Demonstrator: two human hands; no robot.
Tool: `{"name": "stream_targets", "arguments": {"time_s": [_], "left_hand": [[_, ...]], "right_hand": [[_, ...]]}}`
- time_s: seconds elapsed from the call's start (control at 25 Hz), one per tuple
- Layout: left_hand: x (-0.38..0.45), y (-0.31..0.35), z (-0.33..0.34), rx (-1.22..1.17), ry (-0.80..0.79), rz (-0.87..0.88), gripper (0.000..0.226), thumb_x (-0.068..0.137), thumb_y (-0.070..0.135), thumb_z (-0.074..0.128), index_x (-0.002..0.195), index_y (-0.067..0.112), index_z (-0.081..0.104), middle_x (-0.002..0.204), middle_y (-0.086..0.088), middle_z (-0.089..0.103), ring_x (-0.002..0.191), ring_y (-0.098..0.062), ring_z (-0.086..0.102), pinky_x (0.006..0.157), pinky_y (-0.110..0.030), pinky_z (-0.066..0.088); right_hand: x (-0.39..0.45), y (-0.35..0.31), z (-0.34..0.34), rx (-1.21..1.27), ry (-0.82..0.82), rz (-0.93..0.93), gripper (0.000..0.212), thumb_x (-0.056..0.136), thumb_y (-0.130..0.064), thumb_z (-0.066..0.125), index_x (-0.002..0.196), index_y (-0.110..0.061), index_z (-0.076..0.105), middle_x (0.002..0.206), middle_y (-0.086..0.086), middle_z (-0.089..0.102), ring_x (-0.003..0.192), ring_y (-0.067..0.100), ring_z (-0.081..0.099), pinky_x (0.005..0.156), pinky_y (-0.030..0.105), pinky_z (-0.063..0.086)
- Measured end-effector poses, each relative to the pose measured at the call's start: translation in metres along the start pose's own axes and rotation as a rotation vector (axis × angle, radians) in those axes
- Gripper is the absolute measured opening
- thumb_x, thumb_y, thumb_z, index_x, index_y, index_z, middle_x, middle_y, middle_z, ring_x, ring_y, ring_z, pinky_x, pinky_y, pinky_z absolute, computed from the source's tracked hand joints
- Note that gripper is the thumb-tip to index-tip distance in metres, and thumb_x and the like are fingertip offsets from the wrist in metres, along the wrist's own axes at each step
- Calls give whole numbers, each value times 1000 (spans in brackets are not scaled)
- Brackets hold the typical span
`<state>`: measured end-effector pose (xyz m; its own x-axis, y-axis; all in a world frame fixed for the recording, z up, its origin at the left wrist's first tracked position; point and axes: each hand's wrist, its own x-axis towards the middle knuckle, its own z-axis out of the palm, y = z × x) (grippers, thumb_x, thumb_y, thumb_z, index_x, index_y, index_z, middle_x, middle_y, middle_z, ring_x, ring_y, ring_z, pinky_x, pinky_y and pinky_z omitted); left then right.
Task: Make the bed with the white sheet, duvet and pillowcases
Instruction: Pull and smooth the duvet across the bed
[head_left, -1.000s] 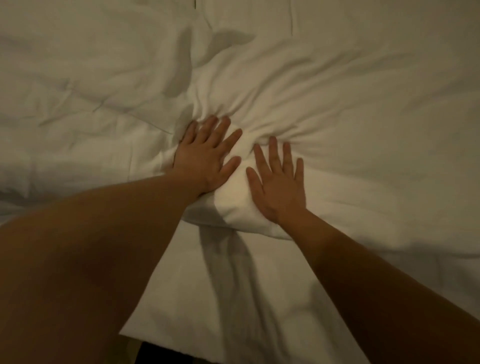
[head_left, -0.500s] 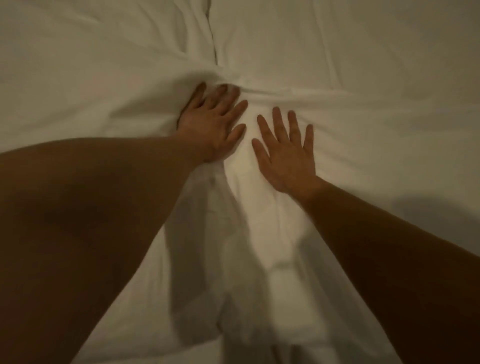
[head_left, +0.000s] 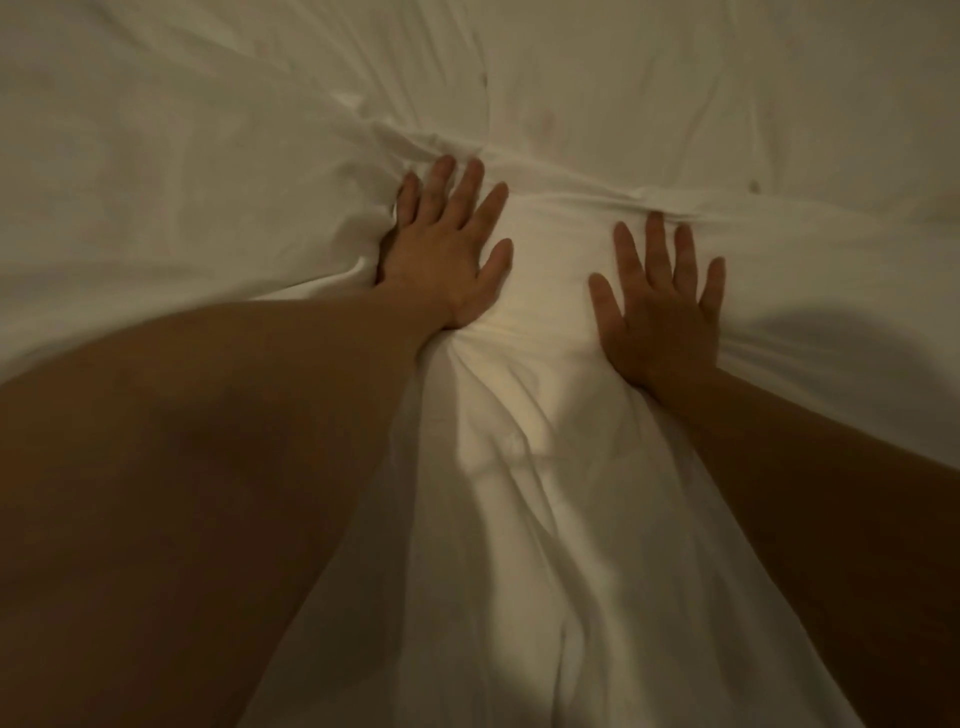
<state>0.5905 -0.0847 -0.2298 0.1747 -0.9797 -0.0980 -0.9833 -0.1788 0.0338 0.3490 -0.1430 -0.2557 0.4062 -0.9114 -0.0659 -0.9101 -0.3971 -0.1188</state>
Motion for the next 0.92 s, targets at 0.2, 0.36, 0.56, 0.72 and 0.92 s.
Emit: {"name": "stream_targets", "arguments": {"time_s": [0.2, 0.36, 0.56, 0.72, 0.92], "left_hand": [[-7, 5, -10, 26, -28, -12, 68, 101, 57, 20, 161, 25, 14, 169, -5, 5, 154, -30, -4, 122, -51, -6], [-31, 16, -32, 4, -73, -12, 70, 101, 54, 22, 161, 20, 7, 169, -3, 0, 154, -28, -6, 123, -49, -2], [-105, 72, -65, -132, -300, 12, 63, 104, 52, 18, 161, 29, 2, 169, 2, -5, 154, -26, -8, 123, -51, -1], [-186, 57, -59, 75, -173, 120, 58, 105, 46, 16, 160, 28, 17, 168, -3, 11, 154, -30, 4, 123, -47, -1], [-245, 25, -62, 219, -35, 99, 62, 102, 51, 17, 158, 26, 27, 166, -5, 21, 154, -28, 11, 124, -44, 2]], "right_hand": [[1, -4, -9, 0, -114, 30, 65, 101, -64, 13, 159, -38, -1, 168, -3, -8, 154, 23, -9, 122, 52, -9], [-40, -28, -26, 151, -276, 119, 65, 101, -61, 10, 159, -35, -6, 168, 0, -13, 154, 23, -14, 122, 51, -11], [-144, -70, -41, 140, -146, -121, 71, 94, -48, -4, 160, -27, 10, 169, 2, 4, 155, 26, 4, 122, 53, 6], [-198, -43, -35, 115, -115, -207, 61, 102, -46, 5, 161, -31, 9, 168, -1, 6, 155, 22, 5, 123, 47, 5], [-229, 8, -21, 41, -97, -95, 62, 102, -49, 11, 161, -30, 8, 168, 0, 4, 155, 23, 3, 123, 48, 2]]}}
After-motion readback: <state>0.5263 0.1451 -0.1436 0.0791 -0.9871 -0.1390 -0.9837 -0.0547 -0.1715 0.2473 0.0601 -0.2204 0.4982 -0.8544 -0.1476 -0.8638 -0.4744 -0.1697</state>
